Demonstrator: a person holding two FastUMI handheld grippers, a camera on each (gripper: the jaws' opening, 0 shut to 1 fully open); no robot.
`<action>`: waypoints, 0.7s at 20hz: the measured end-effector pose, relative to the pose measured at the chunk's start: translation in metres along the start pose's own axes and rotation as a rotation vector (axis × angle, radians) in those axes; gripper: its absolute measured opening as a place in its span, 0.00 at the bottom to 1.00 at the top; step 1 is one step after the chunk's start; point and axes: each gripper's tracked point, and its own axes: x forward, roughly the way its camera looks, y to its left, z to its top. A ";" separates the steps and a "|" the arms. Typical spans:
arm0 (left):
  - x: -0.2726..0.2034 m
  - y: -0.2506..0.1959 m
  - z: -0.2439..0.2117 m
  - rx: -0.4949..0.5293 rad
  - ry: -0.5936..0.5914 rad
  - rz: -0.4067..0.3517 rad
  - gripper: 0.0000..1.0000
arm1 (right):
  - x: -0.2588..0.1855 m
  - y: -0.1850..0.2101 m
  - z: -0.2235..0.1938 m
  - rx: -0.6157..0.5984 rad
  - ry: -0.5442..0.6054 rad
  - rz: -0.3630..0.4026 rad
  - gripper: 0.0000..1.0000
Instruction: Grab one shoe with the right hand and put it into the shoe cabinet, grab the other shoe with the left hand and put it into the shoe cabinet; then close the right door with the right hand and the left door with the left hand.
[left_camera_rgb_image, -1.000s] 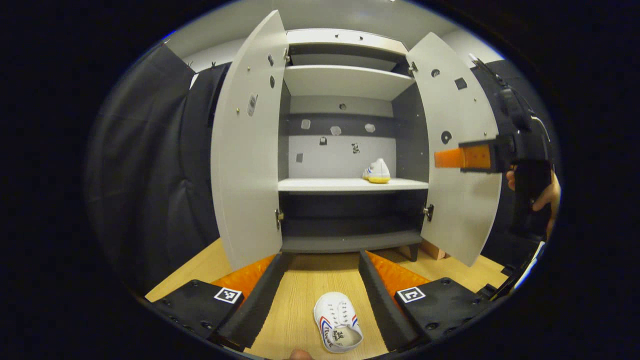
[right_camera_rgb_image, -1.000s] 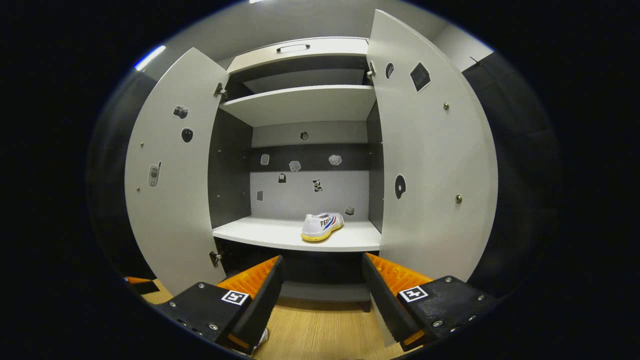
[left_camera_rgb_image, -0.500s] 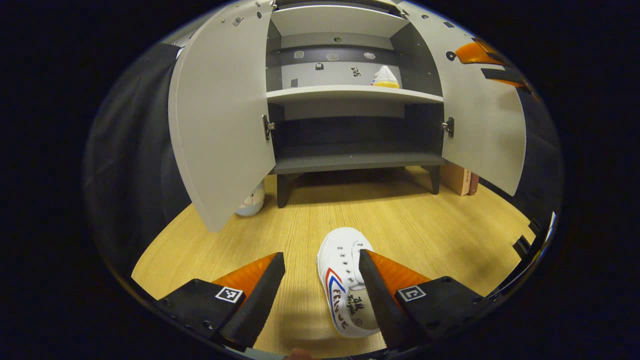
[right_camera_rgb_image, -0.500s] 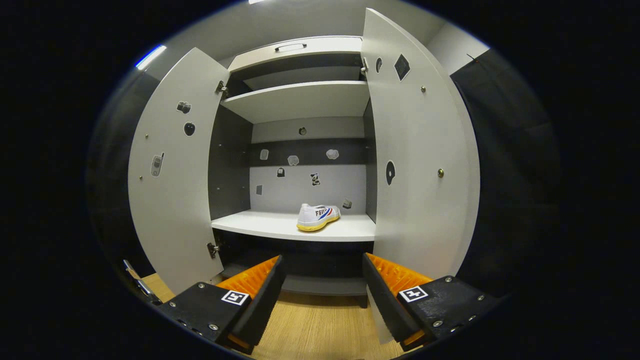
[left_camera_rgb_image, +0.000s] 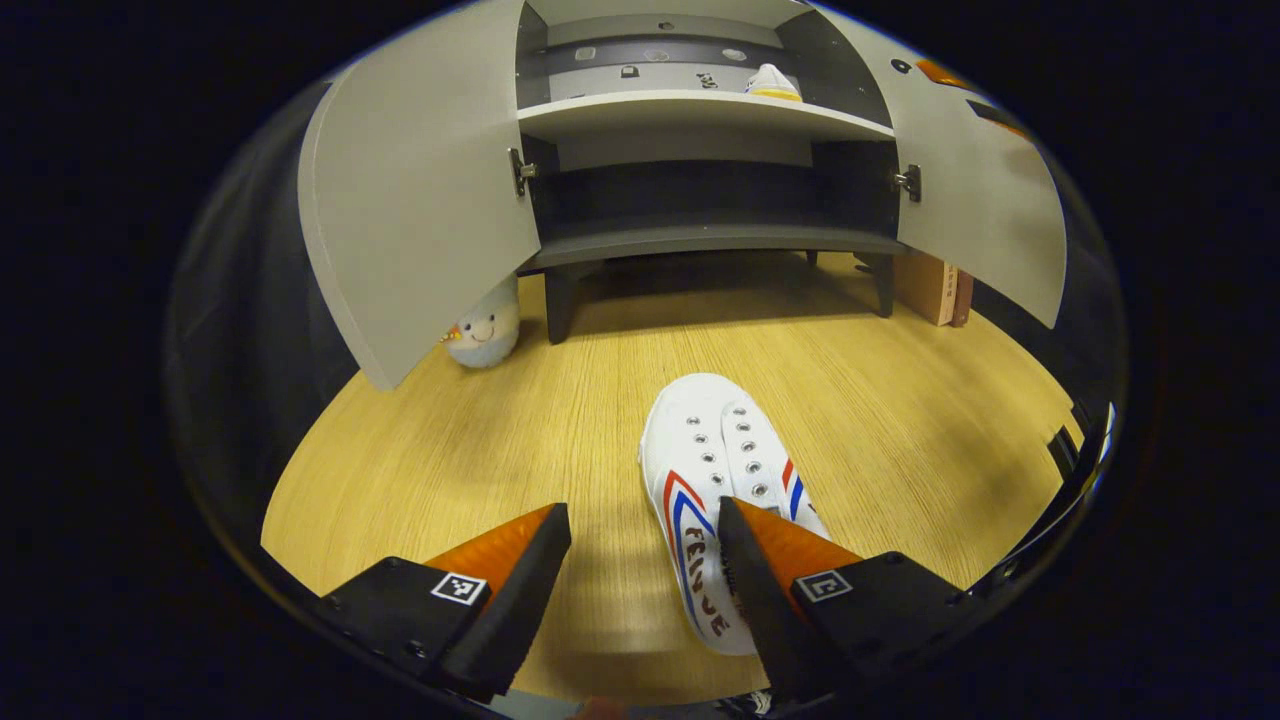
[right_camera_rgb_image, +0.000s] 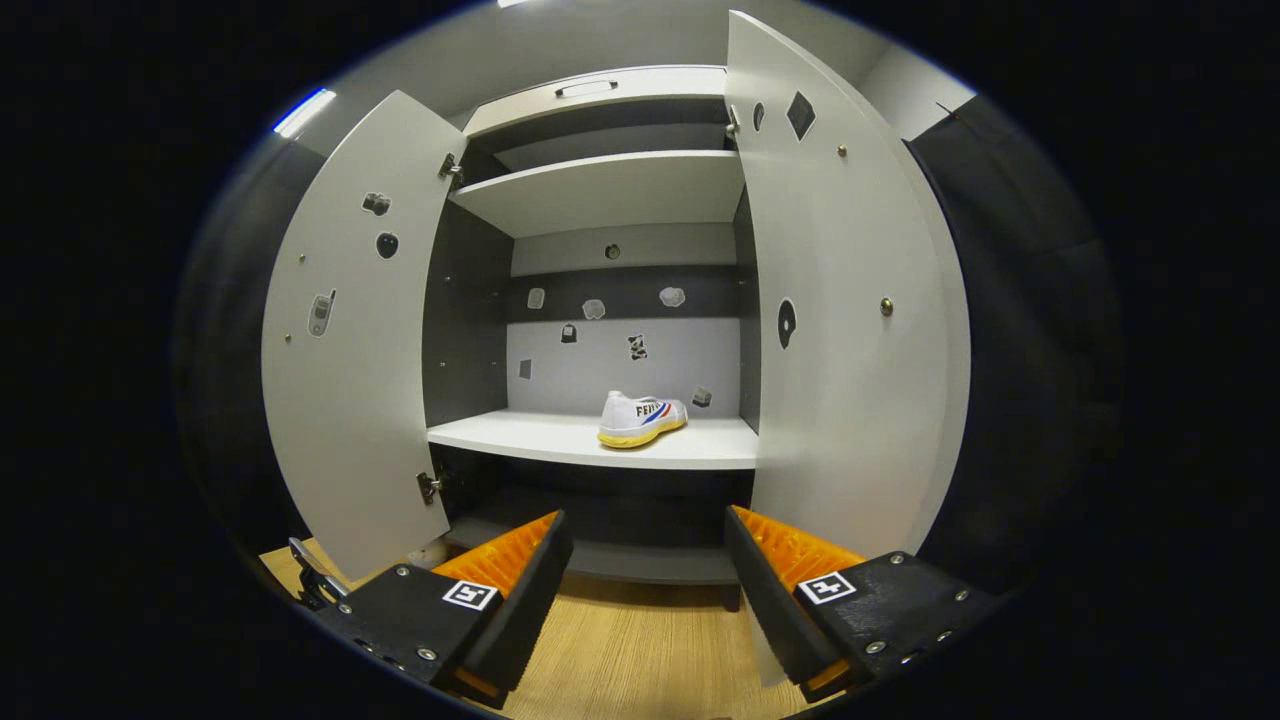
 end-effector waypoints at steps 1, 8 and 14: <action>0.000 -0.002 -0.004 0.000 0.025 -0.014 0.96 | 0.000 0.000 -0.001 0.003 0.002 0.005 0.93; 0.009 -0.016 -0.020 -0.013 0.181 -0.083 0.94 | -0.001 -0.001 -0.008 0.016 0.006 0.011 0.94; 0.014 -0.021 -0.021 -0.025 0.248 -0.098 0.30 | -0.002 0.005 -0.013 0.017 0.007 0.030 0.93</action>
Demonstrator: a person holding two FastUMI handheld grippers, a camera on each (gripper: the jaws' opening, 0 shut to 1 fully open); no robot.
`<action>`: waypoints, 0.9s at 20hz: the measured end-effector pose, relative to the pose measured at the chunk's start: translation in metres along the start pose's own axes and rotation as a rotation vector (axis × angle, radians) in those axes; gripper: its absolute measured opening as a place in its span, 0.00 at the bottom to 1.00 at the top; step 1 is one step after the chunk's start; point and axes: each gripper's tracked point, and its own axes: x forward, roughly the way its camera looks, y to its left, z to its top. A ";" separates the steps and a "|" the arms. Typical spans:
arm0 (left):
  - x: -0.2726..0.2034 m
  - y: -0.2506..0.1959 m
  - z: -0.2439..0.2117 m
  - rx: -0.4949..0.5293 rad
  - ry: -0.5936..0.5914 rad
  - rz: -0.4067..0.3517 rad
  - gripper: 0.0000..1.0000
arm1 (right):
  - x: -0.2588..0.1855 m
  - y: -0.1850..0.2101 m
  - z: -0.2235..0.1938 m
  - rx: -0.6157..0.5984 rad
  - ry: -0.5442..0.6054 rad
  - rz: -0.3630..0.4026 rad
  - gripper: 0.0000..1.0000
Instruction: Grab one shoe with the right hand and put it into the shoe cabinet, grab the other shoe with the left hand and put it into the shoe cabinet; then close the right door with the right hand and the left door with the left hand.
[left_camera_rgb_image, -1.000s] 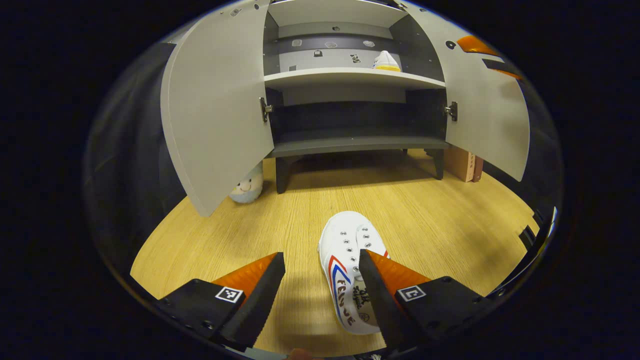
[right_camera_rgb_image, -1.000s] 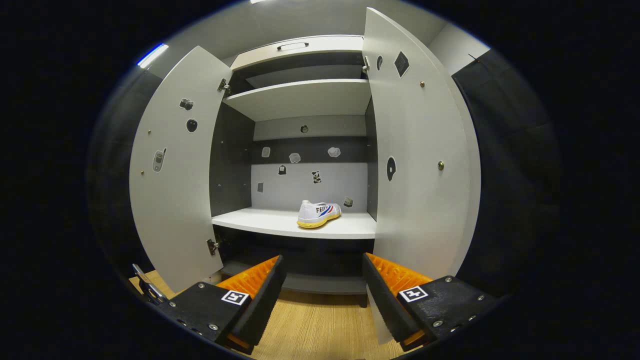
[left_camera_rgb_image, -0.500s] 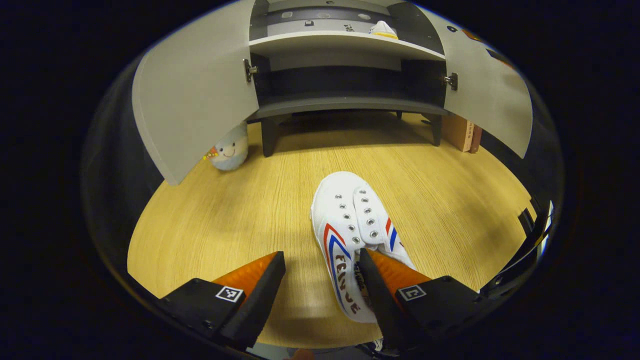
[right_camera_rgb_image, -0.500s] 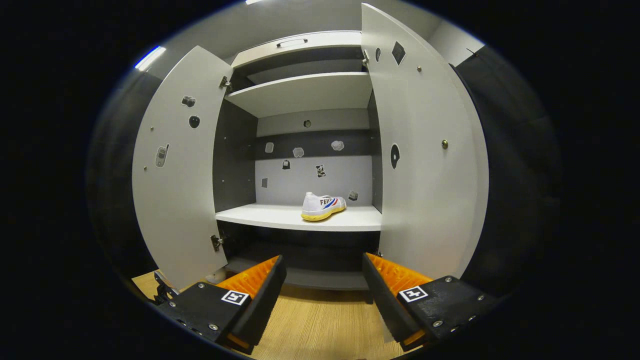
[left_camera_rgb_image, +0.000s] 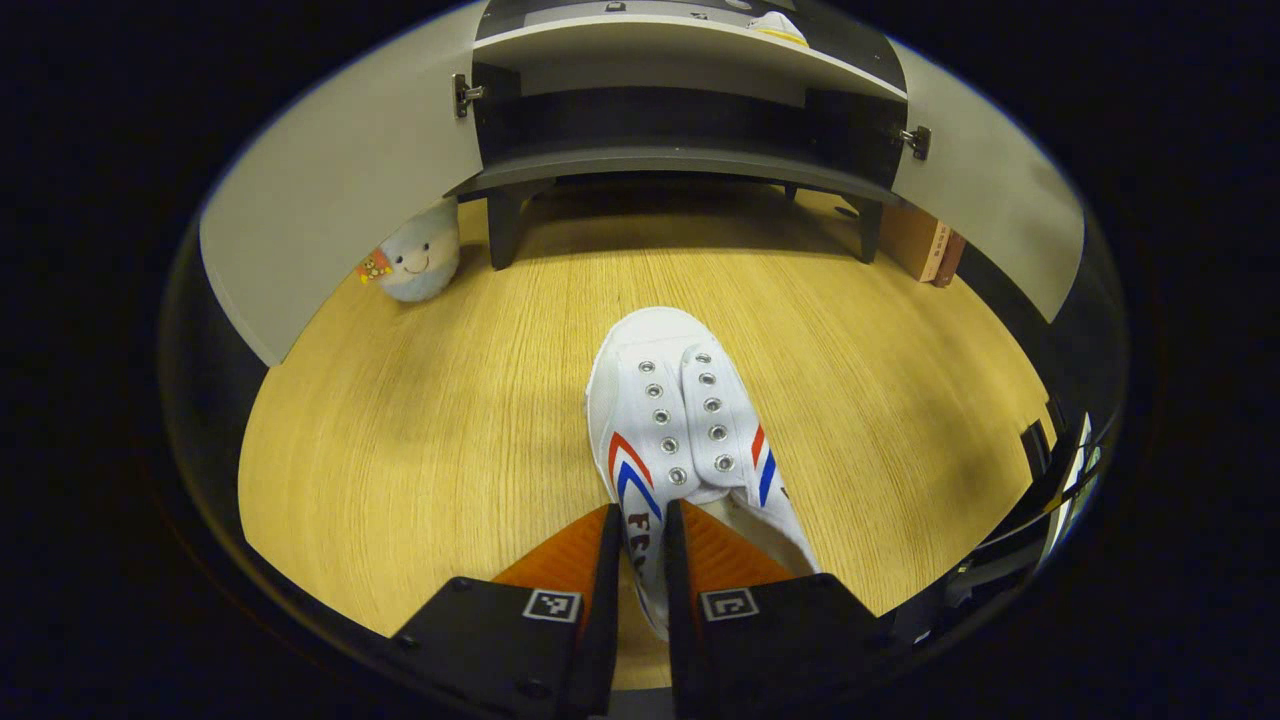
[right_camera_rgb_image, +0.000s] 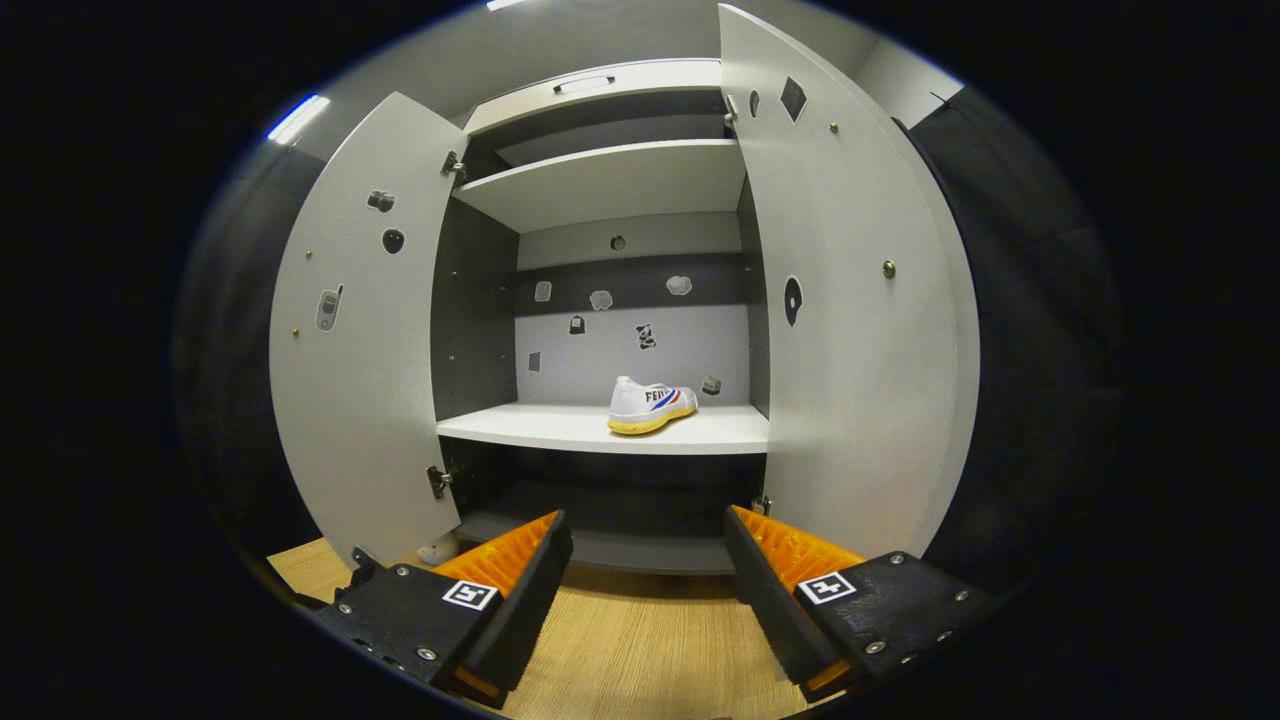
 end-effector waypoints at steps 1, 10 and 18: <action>0.001 -0.001 0.000 -0.023 0.002 -0.007 0.29 | -0.001 0.000 -0.001 -0.001 -0.002 -0.003 0.94; -0.003 -0.005 0.011 -0.079 -0.045 -0.062 0.06 | -0.013 -0.003 -0.001 0.022 -0.016 -0.016 0.94; -0.050 0.009 0.064 -0.056 -0.183 -0.097 0.06 | -0.031 -0.014 0.012 0.015 -0.044 -0.049 0.93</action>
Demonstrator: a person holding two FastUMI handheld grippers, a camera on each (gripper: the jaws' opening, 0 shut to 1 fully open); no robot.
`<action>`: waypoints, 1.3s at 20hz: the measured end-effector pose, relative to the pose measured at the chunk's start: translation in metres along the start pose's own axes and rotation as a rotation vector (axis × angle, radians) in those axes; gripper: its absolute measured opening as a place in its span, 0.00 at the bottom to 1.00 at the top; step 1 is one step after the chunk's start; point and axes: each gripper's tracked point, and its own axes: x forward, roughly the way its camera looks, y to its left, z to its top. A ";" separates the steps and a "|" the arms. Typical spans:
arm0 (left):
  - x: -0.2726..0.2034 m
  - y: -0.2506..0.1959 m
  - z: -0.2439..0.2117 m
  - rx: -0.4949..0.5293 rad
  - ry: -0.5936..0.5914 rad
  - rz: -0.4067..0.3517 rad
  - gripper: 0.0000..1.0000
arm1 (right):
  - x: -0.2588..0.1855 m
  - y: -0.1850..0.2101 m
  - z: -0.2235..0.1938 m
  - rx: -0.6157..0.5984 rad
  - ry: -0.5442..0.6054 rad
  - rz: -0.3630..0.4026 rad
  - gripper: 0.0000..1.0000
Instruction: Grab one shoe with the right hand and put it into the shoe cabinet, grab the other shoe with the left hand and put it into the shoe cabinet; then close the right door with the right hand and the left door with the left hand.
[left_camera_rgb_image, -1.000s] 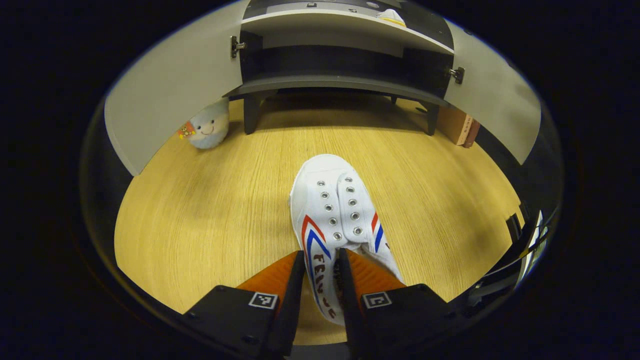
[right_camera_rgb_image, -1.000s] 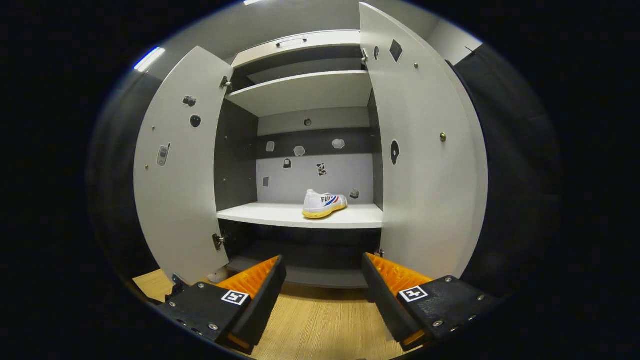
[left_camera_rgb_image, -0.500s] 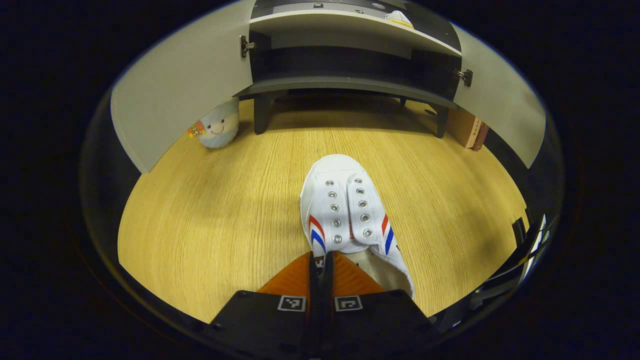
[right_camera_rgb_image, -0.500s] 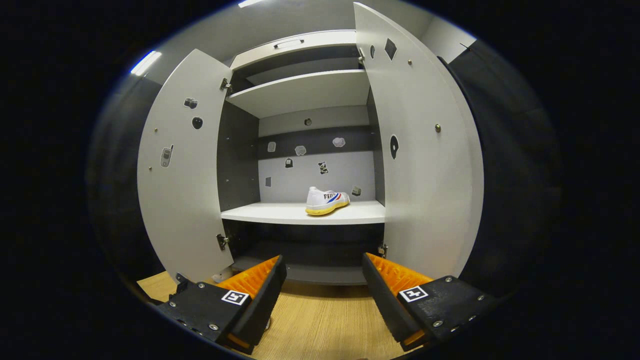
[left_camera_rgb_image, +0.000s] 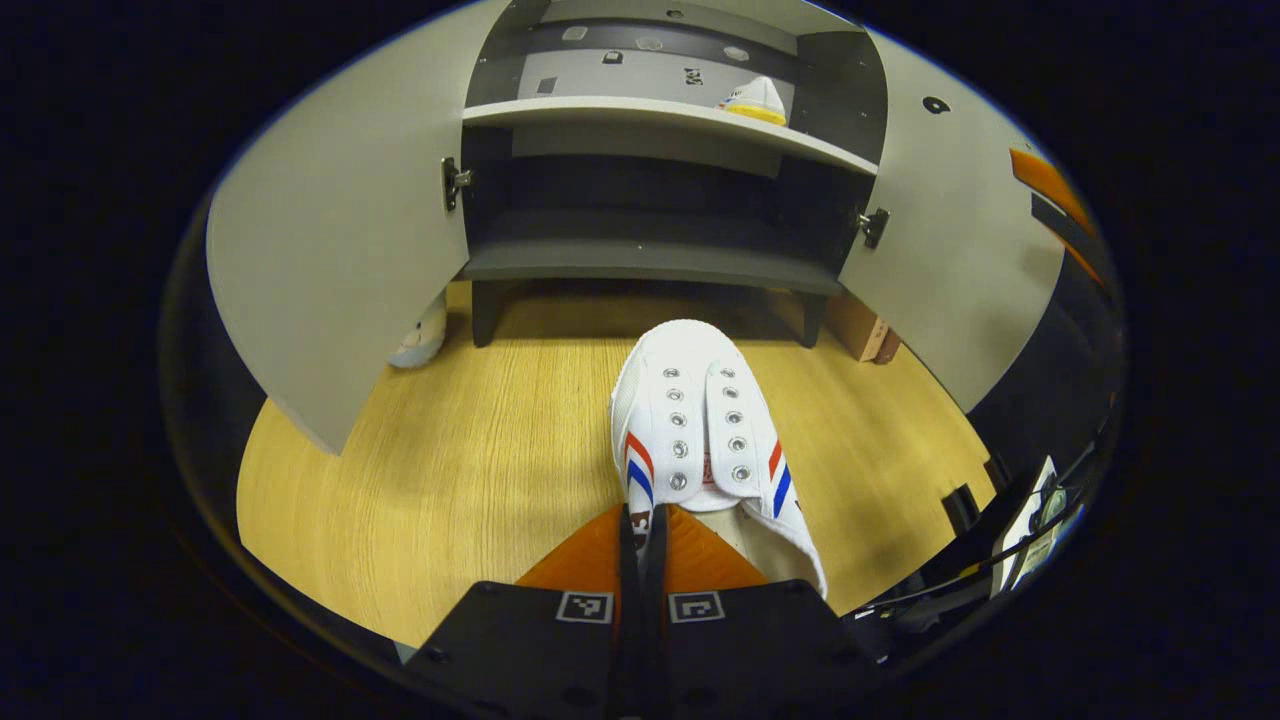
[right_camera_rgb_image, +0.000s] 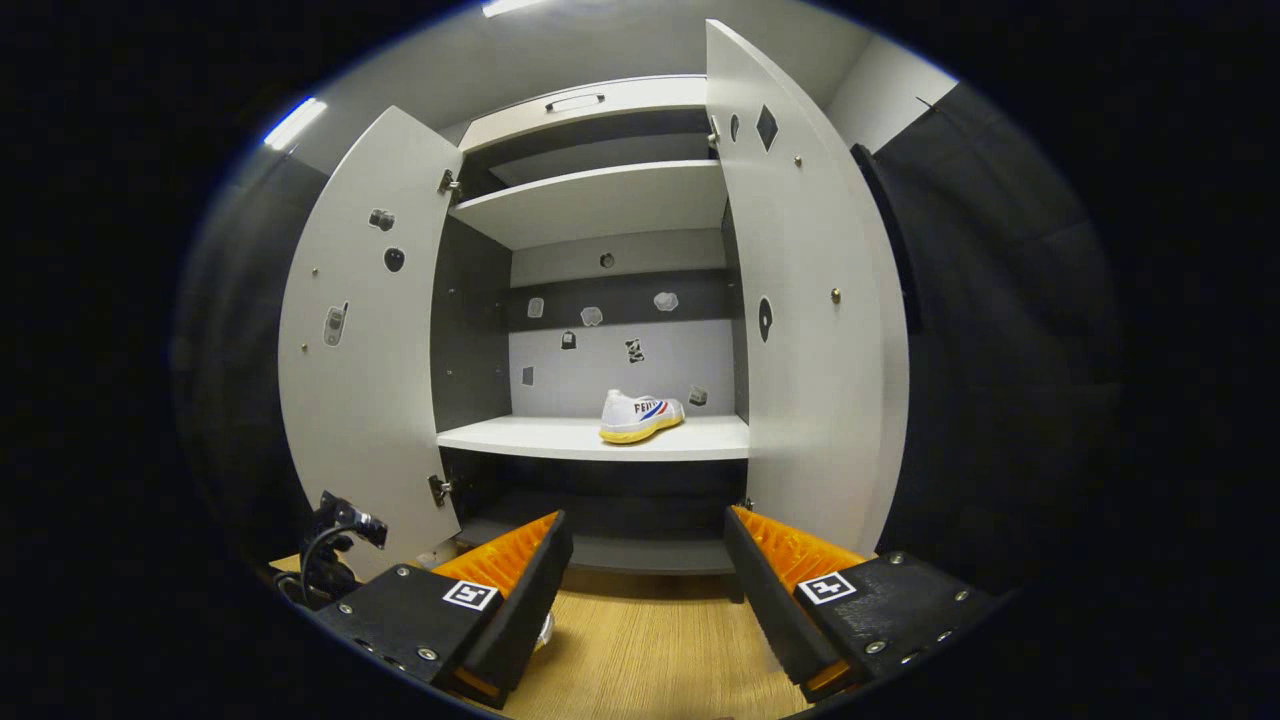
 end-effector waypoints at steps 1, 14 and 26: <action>-0.010 0.004 0.010 0.012 -0.017 0.011 0.06 | -0.001 -0.002 0.001 -0.001 -0.002 -0.006 0.93; -0.086 0.011 0.142 0.043 -0.152 0.053 0.06 | 0.000 0.005 -0.001 0.013 -0.016 -0.006 0.93; -0.077 0.027 0.320 0.053 -0.202 0.109 0.06 | 0.037 0.007 -0.022 -0.020 0.040 0.004 0.94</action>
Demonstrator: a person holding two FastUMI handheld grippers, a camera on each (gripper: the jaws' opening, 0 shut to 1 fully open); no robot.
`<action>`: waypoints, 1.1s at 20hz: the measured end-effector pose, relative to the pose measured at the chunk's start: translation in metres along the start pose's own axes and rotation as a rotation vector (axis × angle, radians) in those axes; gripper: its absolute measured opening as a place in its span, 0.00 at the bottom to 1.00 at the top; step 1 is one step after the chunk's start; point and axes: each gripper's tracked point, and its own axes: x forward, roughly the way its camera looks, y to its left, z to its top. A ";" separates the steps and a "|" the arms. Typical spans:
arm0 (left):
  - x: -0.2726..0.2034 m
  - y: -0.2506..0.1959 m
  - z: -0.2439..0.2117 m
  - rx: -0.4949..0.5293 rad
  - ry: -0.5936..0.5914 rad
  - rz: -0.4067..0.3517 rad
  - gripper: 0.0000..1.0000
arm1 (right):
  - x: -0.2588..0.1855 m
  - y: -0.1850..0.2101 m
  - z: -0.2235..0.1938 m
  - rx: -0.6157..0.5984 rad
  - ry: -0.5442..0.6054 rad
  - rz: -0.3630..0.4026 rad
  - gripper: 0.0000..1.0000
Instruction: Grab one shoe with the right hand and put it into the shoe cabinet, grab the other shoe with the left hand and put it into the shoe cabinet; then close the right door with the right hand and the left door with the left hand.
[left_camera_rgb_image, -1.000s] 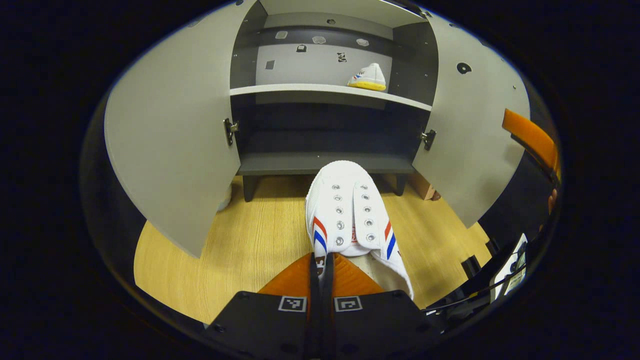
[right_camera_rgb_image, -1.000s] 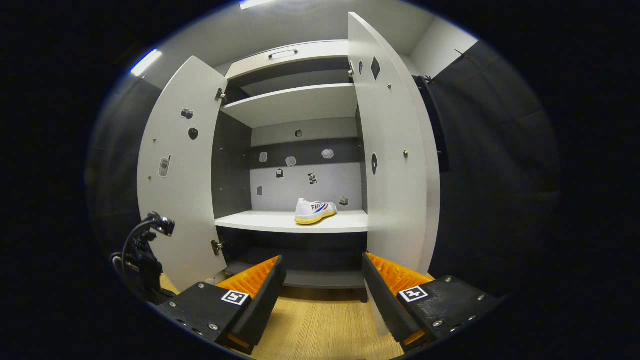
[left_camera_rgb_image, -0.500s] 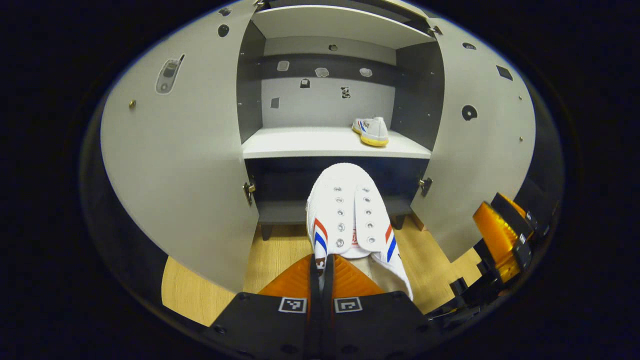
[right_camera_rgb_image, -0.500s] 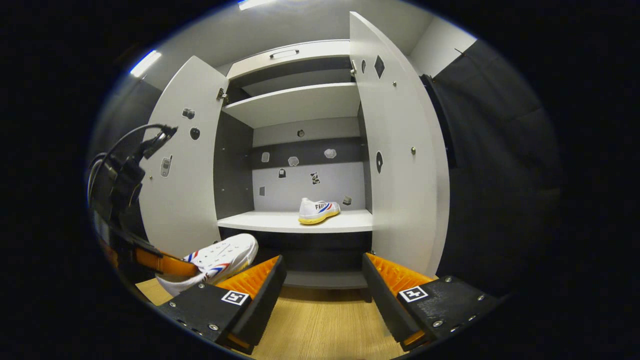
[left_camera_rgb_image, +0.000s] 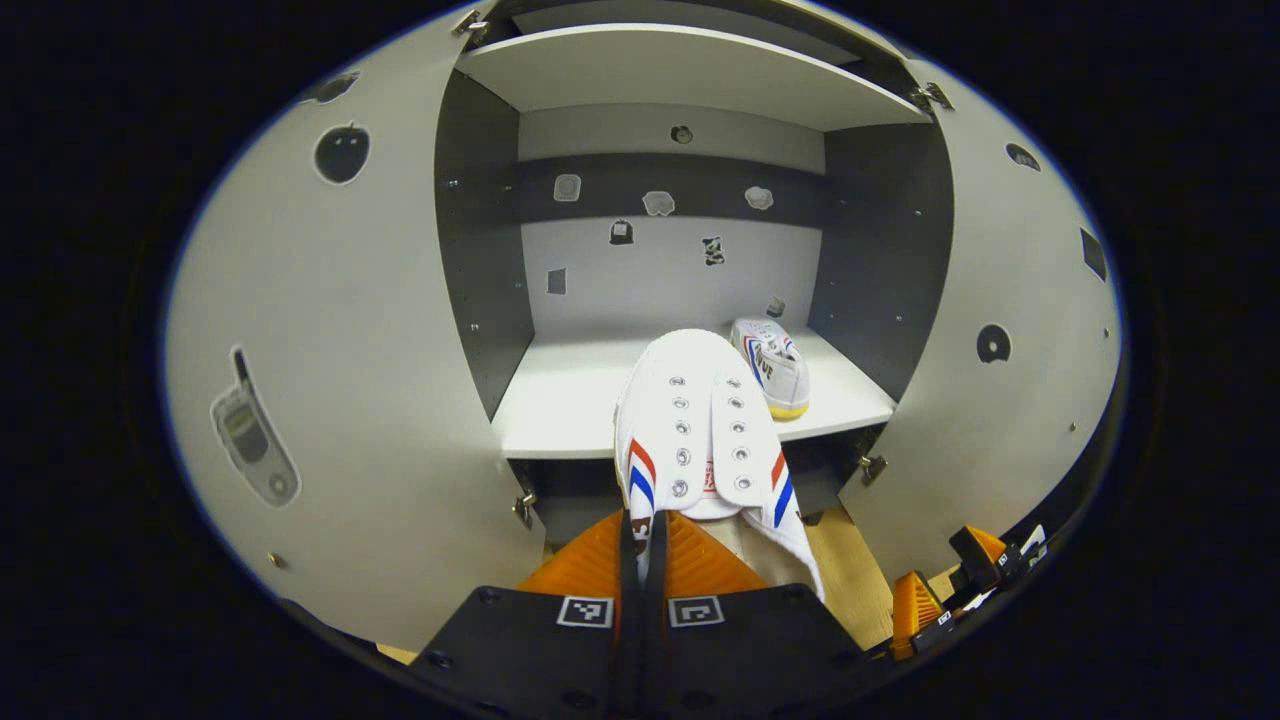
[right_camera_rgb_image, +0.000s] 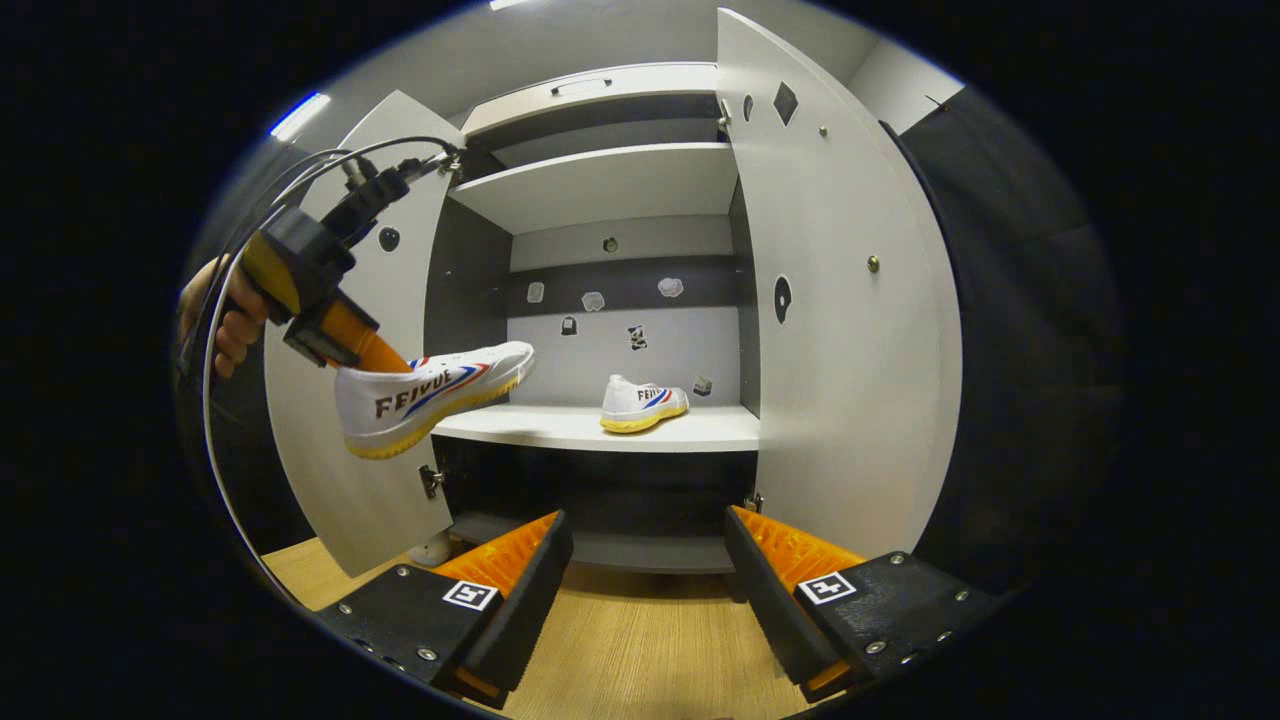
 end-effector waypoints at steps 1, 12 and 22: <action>0.009 0.001 0.013 -0.010 -0.005 0.005 0.06 | 0.004 -0.002 -0.002 -0.002 0.007 -0.002 0.93; 0.154 -0.011 0.063 0.025 0.056 0.021 0.06 | 0.051 -0.024 -0.005 0.000 0.027 -0.036 0.93; 0.182 -0.009 0.078 0.016 -0.021 0.020 0.29 | 0.058 -0.023 -0.001 -0.024 0.000 -0.043 0.93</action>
